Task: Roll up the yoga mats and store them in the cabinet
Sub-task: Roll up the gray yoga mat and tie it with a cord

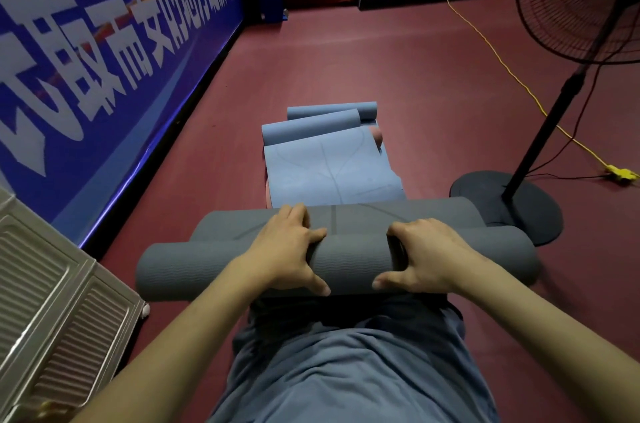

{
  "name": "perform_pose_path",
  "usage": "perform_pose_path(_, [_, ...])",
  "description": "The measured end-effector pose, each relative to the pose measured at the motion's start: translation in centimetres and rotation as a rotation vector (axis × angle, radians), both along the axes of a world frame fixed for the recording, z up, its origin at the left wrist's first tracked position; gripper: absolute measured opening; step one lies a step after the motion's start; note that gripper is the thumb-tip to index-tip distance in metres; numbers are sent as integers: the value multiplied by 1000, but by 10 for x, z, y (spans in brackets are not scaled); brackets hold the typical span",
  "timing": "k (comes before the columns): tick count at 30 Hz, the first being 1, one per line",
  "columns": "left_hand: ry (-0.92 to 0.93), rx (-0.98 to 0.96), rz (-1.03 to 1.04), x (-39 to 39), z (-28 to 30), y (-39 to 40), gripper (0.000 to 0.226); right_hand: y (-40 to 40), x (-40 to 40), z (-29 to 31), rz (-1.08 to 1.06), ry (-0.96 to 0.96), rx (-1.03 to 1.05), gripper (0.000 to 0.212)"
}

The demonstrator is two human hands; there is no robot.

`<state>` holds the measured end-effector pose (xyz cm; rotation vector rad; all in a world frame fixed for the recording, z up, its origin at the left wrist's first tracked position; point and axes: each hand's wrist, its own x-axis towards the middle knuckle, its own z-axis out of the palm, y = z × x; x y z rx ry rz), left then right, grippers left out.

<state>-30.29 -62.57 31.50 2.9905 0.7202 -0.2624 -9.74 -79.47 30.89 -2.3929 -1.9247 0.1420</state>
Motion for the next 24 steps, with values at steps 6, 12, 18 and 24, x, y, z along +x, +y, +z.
perform_pose_path(6, [-30, 118, -14, -9, -10, -14, 104, 6, -1, 3, -13, -58, -104, 85])
perform_pose_path(12, [1, 174, 3, 1, -20, -13, 118, 24, -5, -6, -22, -135, -193, 88])
perform_pose_path(18, [-21, 199, 68, 10, -34, -12, 104, 37, 0, -3, -53, -117, -267, 91])
perform_pose_path(24, [-25, 167, 48, 14, -31, -1, 102, 39, -3, -11, -73, -142, -250, 95])
